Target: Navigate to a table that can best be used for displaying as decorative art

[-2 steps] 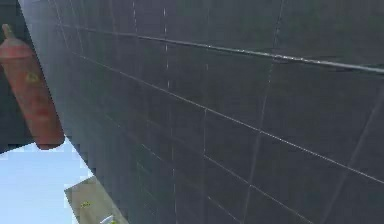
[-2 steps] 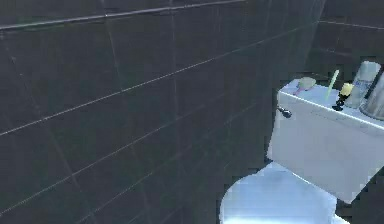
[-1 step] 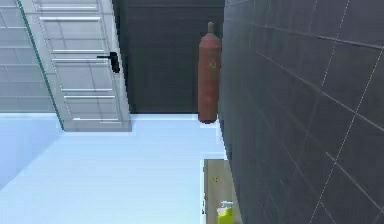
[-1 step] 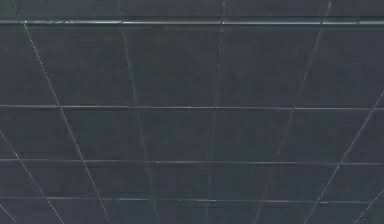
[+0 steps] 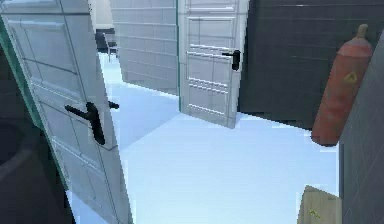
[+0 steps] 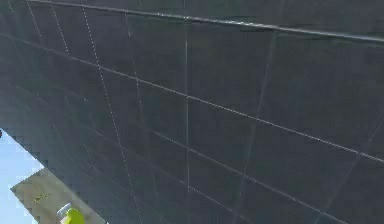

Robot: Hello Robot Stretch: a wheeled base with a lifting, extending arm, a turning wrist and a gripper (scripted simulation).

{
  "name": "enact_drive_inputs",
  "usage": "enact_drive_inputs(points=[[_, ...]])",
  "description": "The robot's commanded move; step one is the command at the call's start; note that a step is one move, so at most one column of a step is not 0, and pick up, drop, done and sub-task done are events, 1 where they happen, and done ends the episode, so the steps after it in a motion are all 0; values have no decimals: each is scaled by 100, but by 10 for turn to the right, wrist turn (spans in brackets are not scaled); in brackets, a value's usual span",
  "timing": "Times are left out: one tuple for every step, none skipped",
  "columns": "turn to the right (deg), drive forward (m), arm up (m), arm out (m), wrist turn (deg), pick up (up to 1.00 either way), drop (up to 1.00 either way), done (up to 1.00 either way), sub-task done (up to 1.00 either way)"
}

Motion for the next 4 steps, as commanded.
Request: enact_drive_inputs(points=[[0, 90, 0, 0, 0, 0, 0, 0, 0], [-450, 0, 0, 0, 0, 0, 0, 0, 0], [-60, 0, 0, 0, 0, 0, 0, 0, 0], [0, 5, 0, 0, 0, 0, 0, 0, 0]])
